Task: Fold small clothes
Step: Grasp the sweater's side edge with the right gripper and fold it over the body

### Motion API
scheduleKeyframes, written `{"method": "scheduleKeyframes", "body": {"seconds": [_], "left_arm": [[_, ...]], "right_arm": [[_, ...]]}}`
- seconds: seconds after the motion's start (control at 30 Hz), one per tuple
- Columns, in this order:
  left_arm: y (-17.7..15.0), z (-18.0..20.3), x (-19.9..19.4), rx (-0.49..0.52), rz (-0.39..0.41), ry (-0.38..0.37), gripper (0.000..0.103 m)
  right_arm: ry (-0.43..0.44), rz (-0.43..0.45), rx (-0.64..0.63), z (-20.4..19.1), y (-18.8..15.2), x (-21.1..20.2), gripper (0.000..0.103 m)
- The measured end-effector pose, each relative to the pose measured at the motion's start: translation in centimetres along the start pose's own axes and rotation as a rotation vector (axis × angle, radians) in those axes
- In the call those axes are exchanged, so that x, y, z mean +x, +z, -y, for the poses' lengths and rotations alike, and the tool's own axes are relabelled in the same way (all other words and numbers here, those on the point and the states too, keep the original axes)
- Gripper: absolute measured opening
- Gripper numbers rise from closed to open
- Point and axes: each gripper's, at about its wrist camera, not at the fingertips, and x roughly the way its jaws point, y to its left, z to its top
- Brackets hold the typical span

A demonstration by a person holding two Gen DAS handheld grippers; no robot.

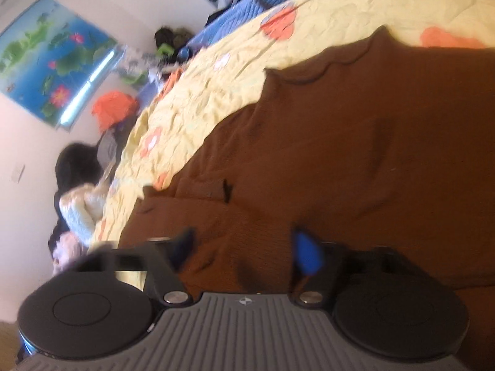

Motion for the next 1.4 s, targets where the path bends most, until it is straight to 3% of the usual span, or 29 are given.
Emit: {"method": "scheduleKeyframes", "body": {"seconds": [0.07, 0.13, 0.2, 0.4, 0.53, 0.63, 0.73, 0.8, 0.97, 1.07, 1.13, 1.23, 1.33, 1.4], "left_arm": [[0.0, 0.0, 0.0, 0.003, -0.003, -0.006, 0.097], [0.0, 0.0, 0.1, 0.001, -0.002, -0.009, 0.097], [0.0, -0.1, 0.0, -0.006, 0.001, -0.014, 0.097], [-0.1, -0.5, -0.1, -0.021, 0.009, -0.030, 0.097], [-0.1, -0.6, 0.0, -0.024, 0.010, -0.033, 0.097], [0.0, -0.5, 0.1, -0.026, 0.010, -0.034, 0.097], [0.1, -0.4, 0.2, -0.020, 0.008, -0.030, 0.097], [0.1, -0.3, 0.3, -0.016, 0.007, -0.028, 0.097], [0.0, -0.2, 0.2, -0.009, 0.006, -0.022, 0.097], [-0.1, -0.2, 0.2, -0.006, 0.005, -0.020, 0.097], [-0.1, -0.1, 0.3, -0.001, 0.003, -0.017, 0.097], [-0.1, 0.0, 0.2, 0.003, 0.003, -0.013, 0.097], [-0.1, 0.0, 0.2, 0.004, 0.003, -0.013, 0.097], [-0.1, 0.0, 0.2, 0.005, 0.002, -0.012, 0.097]], "right_arm": [[-0.046, -0.026, -0.042, -0.4, -0.4, 0.7, 0.023], [-0.078, -0.018, -0.074, -0.7, -0.6, 0.7, 0.017], [-0.052, -0.002, -0.076, -0.7, -0.4, -0.2, 0.013], [-0.012, 0.142, -0.160, -1.5, 3.5, -8.0, 0.012], [-0.178, 0.141, -0.101, 3.7, 6.6, -11.3, 0.012], [-0.314, 0.107, -0.022, 8.7, 7.2, -11.4, 0.012], [-0.365, 0.104, 0.003, 11.0, 6.8, -11.2, 0.012], [-0.357, 0.112, 0.005, 11.2, 6.6, -11.4, 0.012], [-0.451, 0.117, -0.061, 10.6, 7.3, -11.3, 0.012], [-0.416, 0.124, -0.079, 9.7, 7.4, -11.4, 0.012], [-0.393, 0.131, -0.073, 9.2, 7.3, -11.4, 0.018], [-0.387, 0.155, -0.063, 8.9, 7.4, -11.6, 0.049], [-0.410, 0.162, -0.034, 9.7, 7.3, -11.6, 0.049], [-0.369, 0.157, 0.005, 10.3, 7.0, -11.7, 0.049]]}}
